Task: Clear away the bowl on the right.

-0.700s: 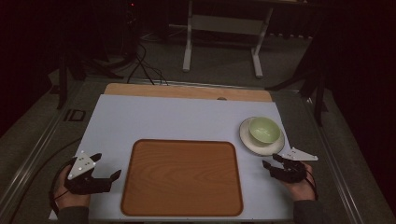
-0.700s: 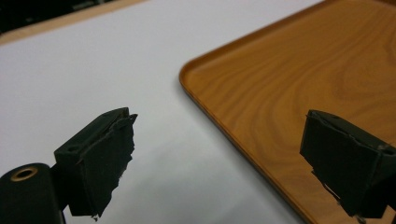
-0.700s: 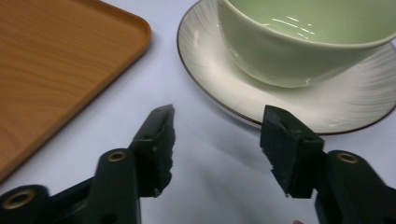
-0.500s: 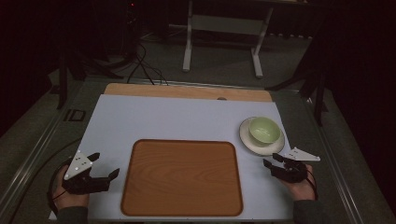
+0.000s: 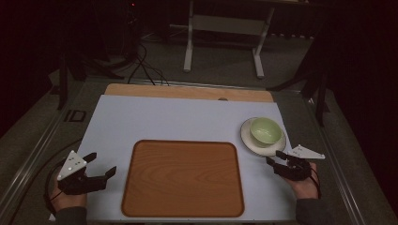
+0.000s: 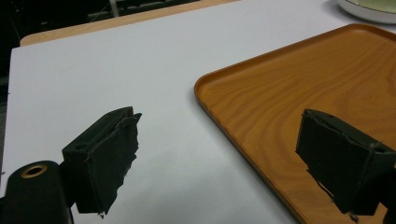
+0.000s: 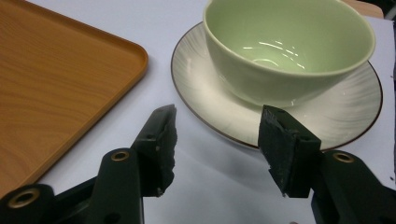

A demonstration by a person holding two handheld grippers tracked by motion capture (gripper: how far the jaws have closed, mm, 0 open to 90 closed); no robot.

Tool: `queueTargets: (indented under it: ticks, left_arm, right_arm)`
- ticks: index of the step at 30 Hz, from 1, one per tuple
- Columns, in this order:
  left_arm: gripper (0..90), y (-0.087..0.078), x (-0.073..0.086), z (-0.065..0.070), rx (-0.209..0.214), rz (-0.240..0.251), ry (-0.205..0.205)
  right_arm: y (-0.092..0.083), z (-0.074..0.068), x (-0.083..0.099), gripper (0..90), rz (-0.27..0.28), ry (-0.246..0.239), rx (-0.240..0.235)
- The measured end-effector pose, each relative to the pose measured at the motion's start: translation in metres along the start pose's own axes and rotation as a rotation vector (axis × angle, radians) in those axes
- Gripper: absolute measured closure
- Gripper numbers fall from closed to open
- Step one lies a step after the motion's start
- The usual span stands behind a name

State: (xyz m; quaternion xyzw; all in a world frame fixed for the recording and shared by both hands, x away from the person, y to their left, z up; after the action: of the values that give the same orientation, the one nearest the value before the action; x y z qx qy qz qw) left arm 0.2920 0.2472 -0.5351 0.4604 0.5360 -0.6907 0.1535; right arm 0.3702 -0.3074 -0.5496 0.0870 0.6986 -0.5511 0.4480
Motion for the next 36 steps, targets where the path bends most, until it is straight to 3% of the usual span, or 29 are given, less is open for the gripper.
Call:
queueTargets:
  ticks: [17, 36]
  left_arm:
    - [13.9, 0.002, 0.001, 0.002, 0.003, -0.012, 0.005]
    - [14.3, 0.002, 0.001, 0.002, 0.003, -0.008, 0.009]
  right_arm:
    - [0.000, 0.002, -0.019, 44.5, 0.021, -0.049, 0.010]
    - [0.007, 0.017, -0.046, 43.4, 0.035, -0.077, 0.050]
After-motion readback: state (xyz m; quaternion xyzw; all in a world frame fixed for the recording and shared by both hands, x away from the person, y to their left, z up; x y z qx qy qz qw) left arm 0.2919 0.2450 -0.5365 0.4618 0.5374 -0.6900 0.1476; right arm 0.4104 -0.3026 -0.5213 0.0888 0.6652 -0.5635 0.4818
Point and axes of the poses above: each handheld gripper's, and its own axes: y roughly forward along the jaws, x roughly out of its underside, z roughly to its right, the point moved 10 cm from there along y, roughly forward along the jaws, and after that the axes turned 8 degrees about -z, right-handed, at the moved point
